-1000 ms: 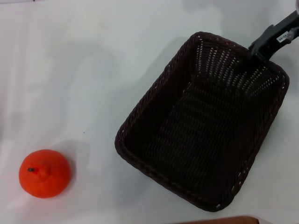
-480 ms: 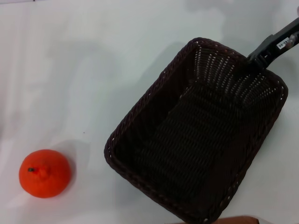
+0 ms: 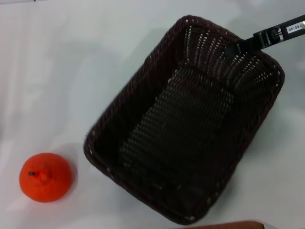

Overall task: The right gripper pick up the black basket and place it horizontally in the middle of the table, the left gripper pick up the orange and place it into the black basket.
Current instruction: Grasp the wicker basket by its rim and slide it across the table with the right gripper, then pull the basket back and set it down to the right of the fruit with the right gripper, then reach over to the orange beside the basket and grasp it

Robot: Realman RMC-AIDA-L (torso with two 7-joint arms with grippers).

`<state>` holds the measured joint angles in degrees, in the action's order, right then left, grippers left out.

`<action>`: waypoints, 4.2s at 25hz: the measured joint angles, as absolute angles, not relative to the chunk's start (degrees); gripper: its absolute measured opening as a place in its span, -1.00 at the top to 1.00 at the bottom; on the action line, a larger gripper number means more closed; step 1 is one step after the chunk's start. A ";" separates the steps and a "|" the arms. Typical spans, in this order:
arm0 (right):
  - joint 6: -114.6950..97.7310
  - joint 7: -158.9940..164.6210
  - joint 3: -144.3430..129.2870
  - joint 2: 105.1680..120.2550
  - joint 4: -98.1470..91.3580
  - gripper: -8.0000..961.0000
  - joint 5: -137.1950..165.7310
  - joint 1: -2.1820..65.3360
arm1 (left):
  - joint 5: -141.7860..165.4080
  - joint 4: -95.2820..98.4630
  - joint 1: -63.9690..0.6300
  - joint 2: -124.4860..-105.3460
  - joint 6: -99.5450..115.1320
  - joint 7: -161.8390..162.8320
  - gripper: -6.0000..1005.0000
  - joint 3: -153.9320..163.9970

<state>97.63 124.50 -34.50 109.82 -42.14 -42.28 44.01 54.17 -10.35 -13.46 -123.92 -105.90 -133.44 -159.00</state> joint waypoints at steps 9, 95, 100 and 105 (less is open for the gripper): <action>93.84 130.98 -26.46 110.17 -37.83 0.59 -45.65 41.12 | 54.46 -10.38 -14.07 -123.75 -105.38 -133.50 -0.56 -158.93; 62.24 121.71 -22.92 115.82 -29.55 -0.86 -75.83 37.86 | 88.10 -20.40 -1.10 -113.74 -103.75 -124.45 -0.54 -139.74; 61.76 121.02 -22.71 116.44 -29.50 -0.86 -76.55 39.20 | 91.11 -20.30 -0.87 -113.57 -103.75 -124.59 -0.46 -139.97; 61.24 121.00 -22.92 116.82 -29.50 -0.85 -79.13 39.32 | 93.71 -20.65 -0.32 -113.42 -102.97 -125.13 -0.37 -140.02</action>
